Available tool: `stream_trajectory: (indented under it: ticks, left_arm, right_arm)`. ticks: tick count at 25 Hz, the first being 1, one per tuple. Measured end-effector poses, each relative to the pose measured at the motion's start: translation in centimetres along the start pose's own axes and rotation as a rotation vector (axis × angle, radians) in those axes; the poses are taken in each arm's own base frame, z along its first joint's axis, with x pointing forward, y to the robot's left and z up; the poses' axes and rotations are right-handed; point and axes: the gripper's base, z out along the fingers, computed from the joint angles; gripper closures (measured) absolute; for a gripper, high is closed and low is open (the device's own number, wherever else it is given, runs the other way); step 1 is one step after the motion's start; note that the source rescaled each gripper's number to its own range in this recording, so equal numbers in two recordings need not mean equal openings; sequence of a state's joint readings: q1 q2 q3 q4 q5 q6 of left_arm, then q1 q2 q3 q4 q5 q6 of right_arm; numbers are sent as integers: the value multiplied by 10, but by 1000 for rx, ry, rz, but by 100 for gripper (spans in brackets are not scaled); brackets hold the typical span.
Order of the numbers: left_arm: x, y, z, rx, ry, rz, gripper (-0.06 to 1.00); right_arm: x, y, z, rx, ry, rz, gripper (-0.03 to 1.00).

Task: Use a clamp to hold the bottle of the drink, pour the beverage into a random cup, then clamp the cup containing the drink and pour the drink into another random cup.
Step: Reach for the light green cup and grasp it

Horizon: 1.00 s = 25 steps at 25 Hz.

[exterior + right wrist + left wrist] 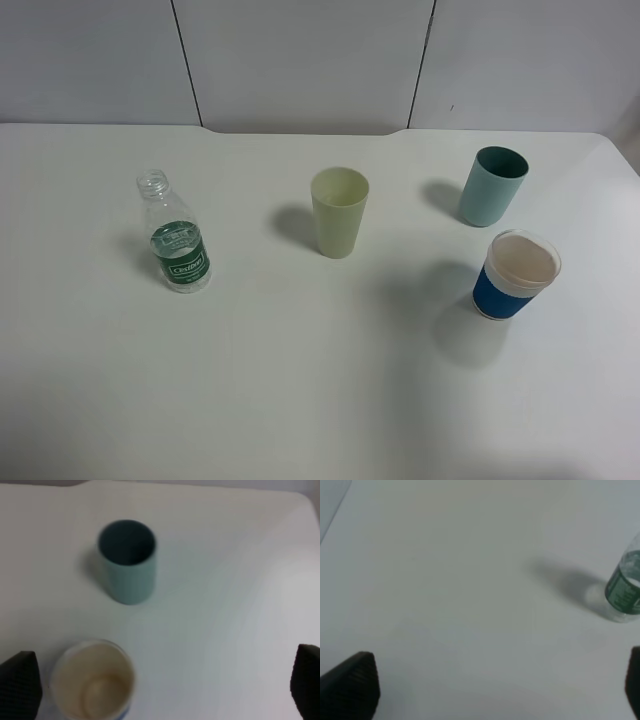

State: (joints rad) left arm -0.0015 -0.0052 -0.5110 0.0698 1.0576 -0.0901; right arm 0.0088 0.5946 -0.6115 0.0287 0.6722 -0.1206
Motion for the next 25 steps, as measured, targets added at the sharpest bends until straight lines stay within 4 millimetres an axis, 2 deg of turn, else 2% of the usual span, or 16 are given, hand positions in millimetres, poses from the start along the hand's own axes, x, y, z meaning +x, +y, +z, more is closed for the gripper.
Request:
stream_trajectory:
  ticks: [2, 4, 6, 16, 17, 20, 25]
  left_arm:
    - [0, 0, 0, 0, 0, 0, -6]
    - [0, 0, 0, 0, 0, 0, -6]
    - [0, 0, 0, 0, 0, 0, -6]
    - [0, 0, 0, 0, 0, 0, -6]
    - [0, 0, 0, 0, 0, 0, -6]
    - [0, 0, 0, 0, 0, 0, -6]
    - [0, 0, 0, 0, 0, 0, -6]
  right_arm:
    - [-2, 3, 5, -22, 2, -15, -3]
    - [-7, 15, 24, -99, 31, -63, -3]
    - [-8, 21, 29, -128, 43, -81, -3]
    - [-4, 89, 93, -354, 134, -208, -3]
    - [1, 102, 103, -385, 149, -236, -3]
    - [3, 107, 108, -397, 157, -244, -3]
    - [16, 137, 121, -471, 189, -296, -3]
